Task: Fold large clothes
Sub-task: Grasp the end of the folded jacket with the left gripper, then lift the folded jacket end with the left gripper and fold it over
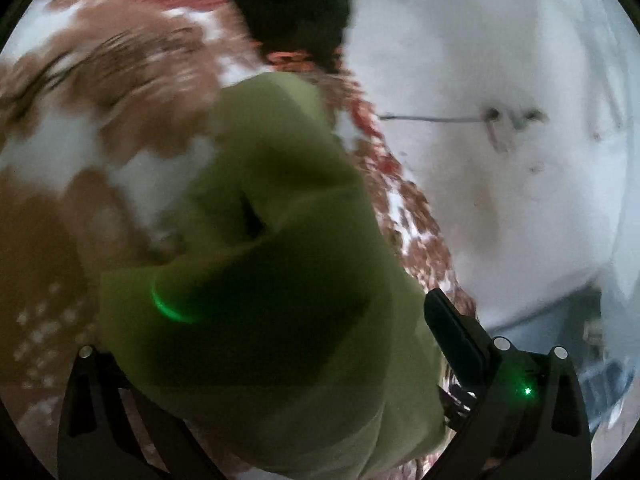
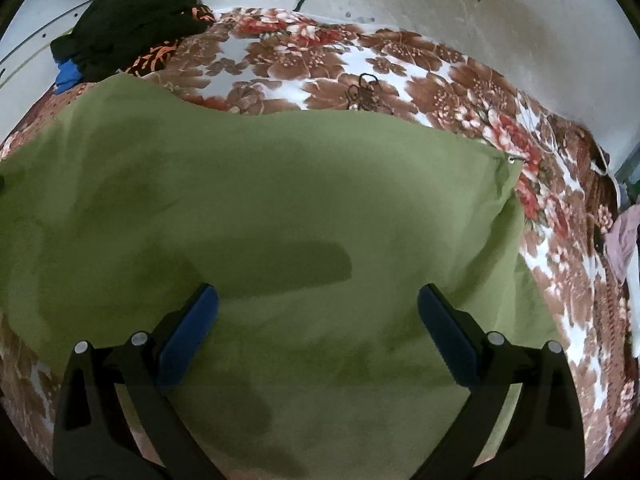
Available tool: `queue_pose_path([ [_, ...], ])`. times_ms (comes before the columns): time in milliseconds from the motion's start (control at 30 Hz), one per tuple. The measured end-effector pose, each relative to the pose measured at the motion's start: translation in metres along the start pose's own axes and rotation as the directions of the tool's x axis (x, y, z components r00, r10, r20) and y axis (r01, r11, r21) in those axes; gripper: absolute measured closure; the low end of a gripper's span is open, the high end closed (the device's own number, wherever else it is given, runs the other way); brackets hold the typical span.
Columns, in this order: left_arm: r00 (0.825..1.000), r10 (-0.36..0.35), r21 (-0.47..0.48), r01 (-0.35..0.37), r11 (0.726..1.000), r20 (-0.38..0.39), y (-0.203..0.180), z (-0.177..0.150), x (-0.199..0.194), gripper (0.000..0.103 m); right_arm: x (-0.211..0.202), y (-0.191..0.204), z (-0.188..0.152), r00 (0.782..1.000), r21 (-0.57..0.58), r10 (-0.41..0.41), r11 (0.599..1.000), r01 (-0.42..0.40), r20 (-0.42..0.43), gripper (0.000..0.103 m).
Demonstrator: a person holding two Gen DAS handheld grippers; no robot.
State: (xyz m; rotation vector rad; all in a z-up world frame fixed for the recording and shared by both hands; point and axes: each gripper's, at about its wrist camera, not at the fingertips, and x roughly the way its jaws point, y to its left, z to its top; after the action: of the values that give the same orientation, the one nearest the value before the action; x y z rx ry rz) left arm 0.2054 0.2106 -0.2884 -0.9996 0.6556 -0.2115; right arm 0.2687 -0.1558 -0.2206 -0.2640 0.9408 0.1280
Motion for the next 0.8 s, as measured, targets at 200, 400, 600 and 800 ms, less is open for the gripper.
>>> queue_pose_path([
  [200,0.991,0.101,-0.005,-0.102,0.995,-0.094,0.007,-0.004,0.018,0.058,0.008,0.000,-0.004,1.000,0.035,0.013,0.999,-0.013,-0.008,0.005],
  [400,0.991,0.100,0.010,-0.099,0.995,-0.091,-0.012,-0.006,0.016,0.081,0.010,-0.002,-0.007,0.999,0.068,0.030,0.997,-0.029,-0.014,0.005],
  [600,0.992,0.103,0.065,-0.098,0.993,-0.069,-0.045,0.002,0.011,0.086,-0.015,-0.008,-0.008,1.000,0.084,0.031,0.996,-0.032,0.003,0.005],
  [800,0.991,0.119,0.151,-0.109,0.983,-0.061,-0.079,0.004,0.006,0.087,-0.015,-0.003,-0.024,1.000,0.097,-0.001,0.995,0.001,0.003,0.005],
])
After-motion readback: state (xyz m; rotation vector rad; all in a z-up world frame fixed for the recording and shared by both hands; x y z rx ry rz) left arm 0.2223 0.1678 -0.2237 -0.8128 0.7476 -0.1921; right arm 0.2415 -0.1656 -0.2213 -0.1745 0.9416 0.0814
